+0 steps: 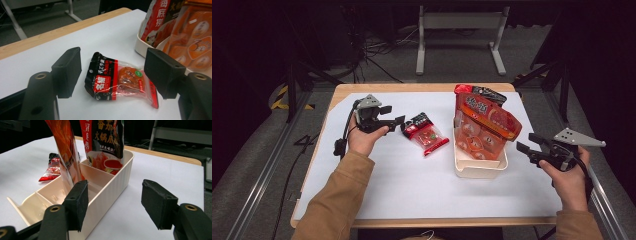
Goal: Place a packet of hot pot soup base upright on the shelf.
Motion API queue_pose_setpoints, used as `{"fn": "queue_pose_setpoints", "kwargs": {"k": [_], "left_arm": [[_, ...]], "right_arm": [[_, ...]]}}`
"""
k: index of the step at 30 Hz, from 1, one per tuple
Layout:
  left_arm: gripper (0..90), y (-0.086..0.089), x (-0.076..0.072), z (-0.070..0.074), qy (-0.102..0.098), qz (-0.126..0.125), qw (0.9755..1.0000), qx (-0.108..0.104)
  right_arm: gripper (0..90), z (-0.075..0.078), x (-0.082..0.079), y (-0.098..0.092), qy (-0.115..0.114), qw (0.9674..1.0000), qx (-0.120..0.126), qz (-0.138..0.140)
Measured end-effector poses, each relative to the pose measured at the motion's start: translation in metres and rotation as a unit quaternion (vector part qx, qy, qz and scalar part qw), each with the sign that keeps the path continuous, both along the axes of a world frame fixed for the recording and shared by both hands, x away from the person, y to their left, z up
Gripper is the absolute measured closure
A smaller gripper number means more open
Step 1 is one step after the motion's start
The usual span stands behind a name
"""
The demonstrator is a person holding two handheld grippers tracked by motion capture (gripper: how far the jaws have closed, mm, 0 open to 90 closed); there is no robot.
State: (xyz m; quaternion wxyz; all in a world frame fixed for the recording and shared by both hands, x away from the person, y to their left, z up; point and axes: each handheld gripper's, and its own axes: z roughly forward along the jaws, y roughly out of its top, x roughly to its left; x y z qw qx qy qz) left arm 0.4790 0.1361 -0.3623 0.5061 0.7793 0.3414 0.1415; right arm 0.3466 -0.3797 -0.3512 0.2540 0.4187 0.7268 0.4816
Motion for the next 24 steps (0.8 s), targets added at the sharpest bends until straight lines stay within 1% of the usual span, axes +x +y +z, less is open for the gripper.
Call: {"fn": "queue_pose_setpoints", "kwargs": {"k": [1,3,5,8,10,12,13,14,21,24], "left_arm": [[31.8,0.000,0.000,0.000,0.000,0.000,1.0000,0.000],[32.1,-0.004,0.006,-0.004,0.009,0.004,0.9999,0.001],[32.0,-0.006,0.010,-0.008,0.009,0.007,0.9999,0.005],[32.1,-0.009,0.017,-0.014,0.012,0.011,0.9999,-0.001],[32.0,-0.010,0.021,-0.018,0.018,0.013,0.9998,-0.003],[31.9,-0.012,0.025,-0.023,0.024,0.019,0.9995,-0.002],[31.7,-0.012,0.027,-0.025,0.024,0.018,0.9995,-0.001],[31.6,-0.012,0.030,-0.028,0.028,0.019,0.9994,0.003],[30.8,-0.017,0.040,-0.043,0.051,0.025,0.9984,0.006],[30.3,-0.021,0.043,-0.049,0.060,0.021,0.9979,0.010]], "right_arm": [[38.6,0.000,0.000,0.000,0.000,1.0000,0.000,0.000],[38.7,-0.001,0.001,0.000,0.001,1.0000,0.001,0.002],[38.7,-0.001,0.002,0.000,0.001,1.0000,0.001,0.003],[38.6,-0.002,0.003,0.001,0.002,1.0000,0.002,0.006],[38.6,-0.002,0.004,0.001,0.003,1.0000,0.002,0.006],[38.7,-0.003,0.004,0.001,0.003,1.0000,0.001,0.006],[38.6,-0.003,0.004,0.001,0.004,1.0000,0.002,0.005],[38.6,-0.003,0.004,0.001,0.005,1.0000,0.003,0.005],[38.5,-0.007,0.004,0.000,0.011,0.9999,0.002,0.004],[38.4,-0.008,0.004,-0.001,0.013,0.9999,0.003,0.002]]}}
